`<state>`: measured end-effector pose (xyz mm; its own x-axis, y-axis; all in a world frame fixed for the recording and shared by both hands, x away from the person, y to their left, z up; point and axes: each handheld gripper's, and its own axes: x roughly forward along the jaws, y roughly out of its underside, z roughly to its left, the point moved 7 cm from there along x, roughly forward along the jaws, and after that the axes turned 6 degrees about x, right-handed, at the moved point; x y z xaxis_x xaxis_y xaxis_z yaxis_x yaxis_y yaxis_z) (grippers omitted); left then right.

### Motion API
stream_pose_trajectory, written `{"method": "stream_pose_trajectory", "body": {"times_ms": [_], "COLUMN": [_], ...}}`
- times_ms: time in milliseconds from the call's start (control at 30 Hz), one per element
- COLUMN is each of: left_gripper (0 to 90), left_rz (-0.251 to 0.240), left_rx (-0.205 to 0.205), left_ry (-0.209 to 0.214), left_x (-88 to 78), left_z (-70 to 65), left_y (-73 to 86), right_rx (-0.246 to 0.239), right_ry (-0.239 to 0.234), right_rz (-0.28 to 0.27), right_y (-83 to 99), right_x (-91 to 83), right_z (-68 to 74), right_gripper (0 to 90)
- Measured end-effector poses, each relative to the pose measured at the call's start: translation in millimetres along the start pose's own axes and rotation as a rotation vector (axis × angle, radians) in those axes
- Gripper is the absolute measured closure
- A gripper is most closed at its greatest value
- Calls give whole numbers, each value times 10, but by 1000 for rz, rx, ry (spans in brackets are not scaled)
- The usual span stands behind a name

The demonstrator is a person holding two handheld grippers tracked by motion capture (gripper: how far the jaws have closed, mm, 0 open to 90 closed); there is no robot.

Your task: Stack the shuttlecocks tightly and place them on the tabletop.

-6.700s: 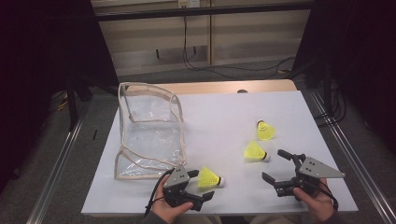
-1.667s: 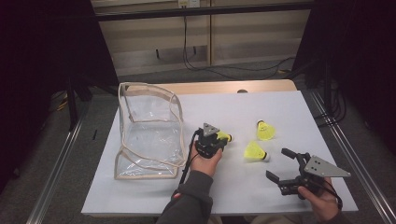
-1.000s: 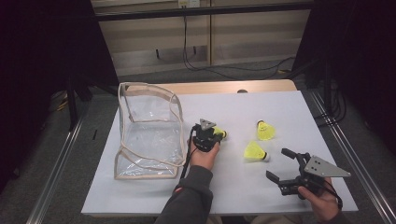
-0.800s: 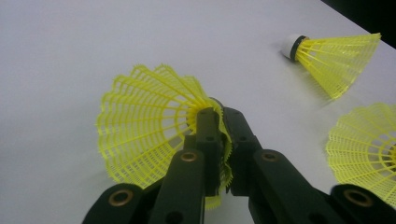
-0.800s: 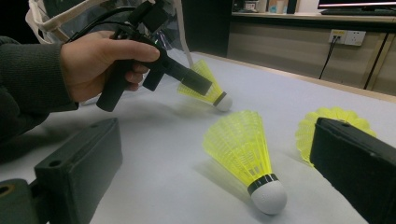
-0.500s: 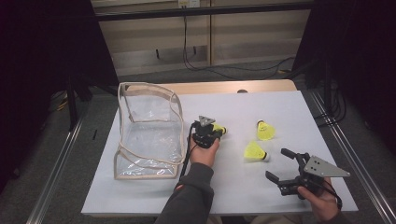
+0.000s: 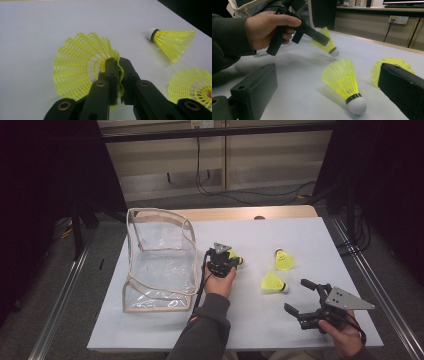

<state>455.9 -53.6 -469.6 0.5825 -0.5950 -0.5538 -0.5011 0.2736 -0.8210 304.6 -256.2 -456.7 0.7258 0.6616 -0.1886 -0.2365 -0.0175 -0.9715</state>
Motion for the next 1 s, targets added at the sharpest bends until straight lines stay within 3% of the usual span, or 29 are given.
{"method": "stream_pose_trajectory", "body": {"times_ms": [333,567,733,1000], "left_gripper": [859,861,860,845], "left_rz": [0,0,9,45], "left_rx": [10,12,12,10], "left_ry": [14,26,-4,-62], "left_x": [-6,-41,2,77], "left_z": [-64,-157,-82,69], "left_y": [-13,-181,-228,-162], "right_rx": [-1,1,-1,3], "right_ry": [-2,-4,-7,-8], "right_rz": [-1,0,1,2], "right_y": [-1,1,1,4], "right_x": [3,4,5,4], "right_z": [2,4,13,9], "right_gripper": [19,19,19,19]}}
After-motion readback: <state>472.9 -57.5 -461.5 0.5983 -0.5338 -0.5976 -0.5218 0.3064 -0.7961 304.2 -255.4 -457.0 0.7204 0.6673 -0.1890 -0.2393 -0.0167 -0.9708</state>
